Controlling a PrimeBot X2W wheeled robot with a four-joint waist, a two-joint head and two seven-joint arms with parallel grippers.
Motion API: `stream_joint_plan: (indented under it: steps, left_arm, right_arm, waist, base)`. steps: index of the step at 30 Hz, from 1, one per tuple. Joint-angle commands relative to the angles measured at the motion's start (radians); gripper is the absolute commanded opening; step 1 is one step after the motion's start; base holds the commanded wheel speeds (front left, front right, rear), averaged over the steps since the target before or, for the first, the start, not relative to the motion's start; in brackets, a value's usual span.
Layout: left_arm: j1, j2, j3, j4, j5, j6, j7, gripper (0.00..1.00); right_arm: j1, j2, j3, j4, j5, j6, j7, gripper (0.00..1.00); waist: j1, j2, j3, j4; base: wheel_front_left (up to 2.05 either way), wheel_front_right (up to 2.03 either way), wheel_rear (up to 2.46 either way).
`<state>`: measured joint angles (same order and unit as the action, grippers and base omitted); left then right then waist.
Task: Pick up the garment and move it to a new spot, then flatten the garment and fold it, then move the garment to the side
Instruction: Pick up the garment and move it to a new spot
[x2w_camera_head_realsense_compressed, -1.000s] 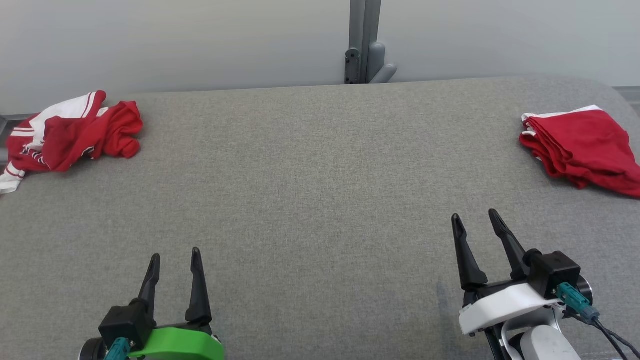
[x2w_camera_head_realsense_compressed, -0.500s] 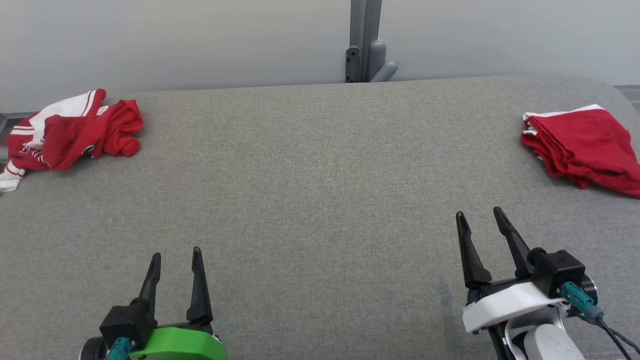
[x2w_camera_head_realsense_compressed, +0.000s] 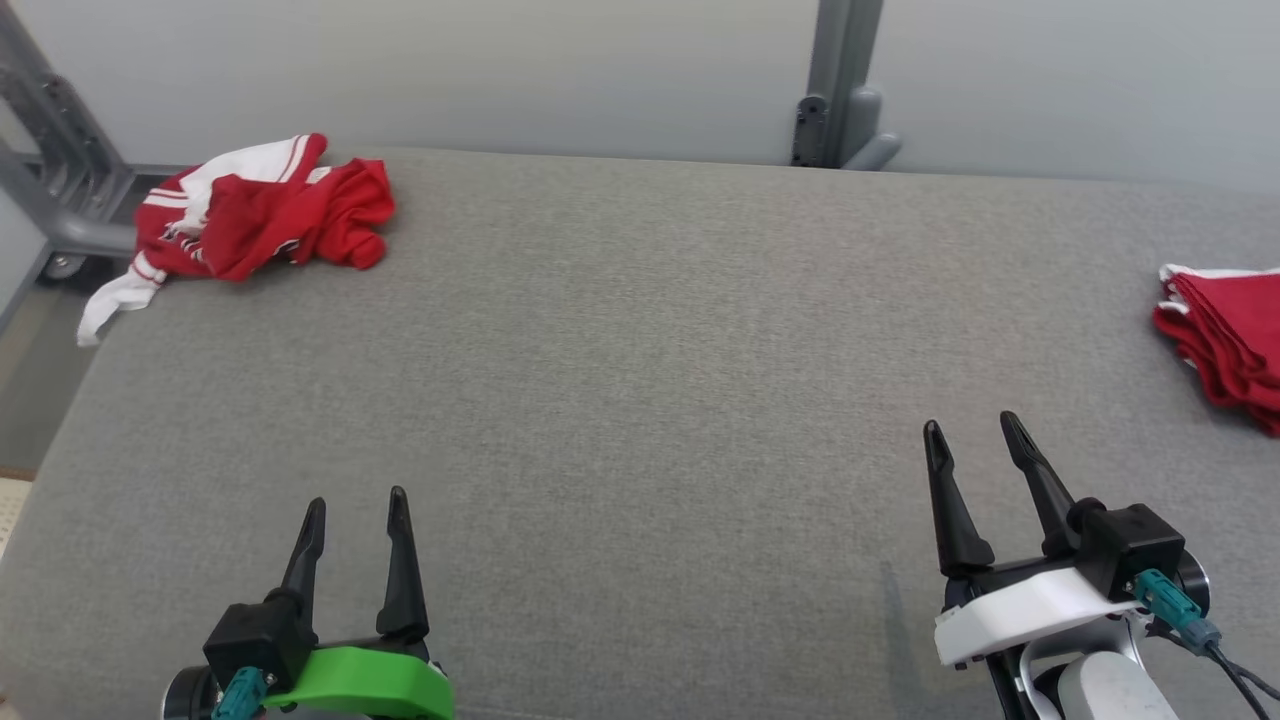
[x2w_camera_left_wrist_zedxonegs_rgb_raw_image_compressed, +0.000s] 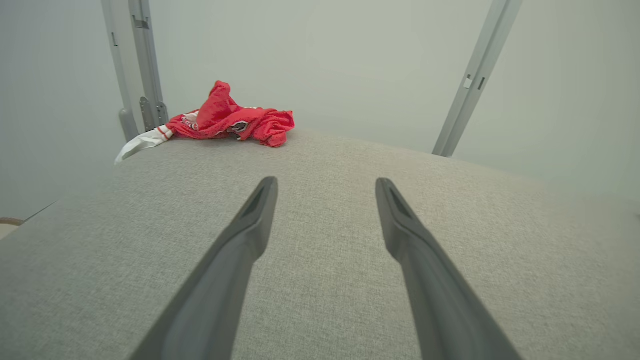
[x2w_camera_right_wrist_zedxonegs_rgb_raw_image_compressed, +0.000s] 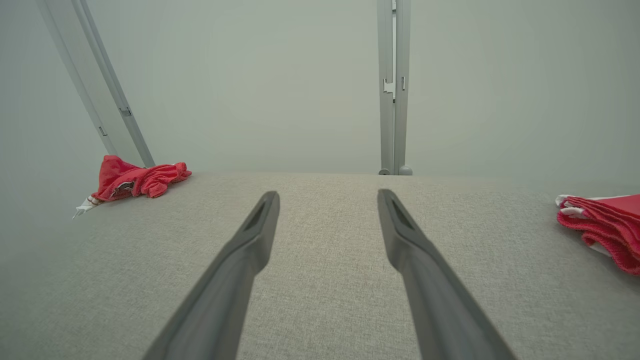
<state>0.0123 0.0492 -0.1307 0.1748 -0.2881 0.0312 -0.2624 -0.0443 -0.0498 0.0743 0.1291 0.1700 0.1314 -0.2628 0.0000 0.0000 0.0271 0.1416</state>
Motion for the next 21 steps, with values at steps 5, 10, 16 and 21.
stream_joint_plan:
  steps: [5, 10, 16, 21]
  left_arm:
    - [0.006, 0.003, 0.023, -0.002, 0.017, 0.005, -0.003, 1.00]
    - [0.031, 0.003, 0.045, -0.010, 0.020, 0.008, -0.003, 1.00]
    - [0.065, 0.002, 0.088, -0.048, 0.004, 0.023, -0.003, 1.00]
    - [0.083, 0.002, 0.102, -0.077, -0.003, 0.034, -0.003, 1.00]
  right_arm:
    - [0.015, -0.001, -0.001, -0.006, 0.000, -0.001, -0.004, 1.00]
    - [0.022, -0.001, 0.005, 0.003, 0.011, -0.001, -0.004, 1.00]
    - [-0.014, -0.002, 0.055, 0.014, 0.015, -0.001, -0.004, 1.00]
    - [-0.045, -0.003, 0.081, 0.033, 0.012, -0.001, -0.004, 1.00]
  waist:
    - [0.0000, 0.0000, -0.015, 0.233]
    - [0.0000, 0.0000, -0.029, 0.346]
    - [0.0000, 0.0000, -0.014, 0.390]
    - [0.0000, 0.0000, -0.001, 0.395]
  base:
    - [0.00, 0.00, 0.00]
    - [0.00, 0.00, 0.00]
    - [0.00, 0.00, 0.00]
    - [0.00, 0.00, 0.00]
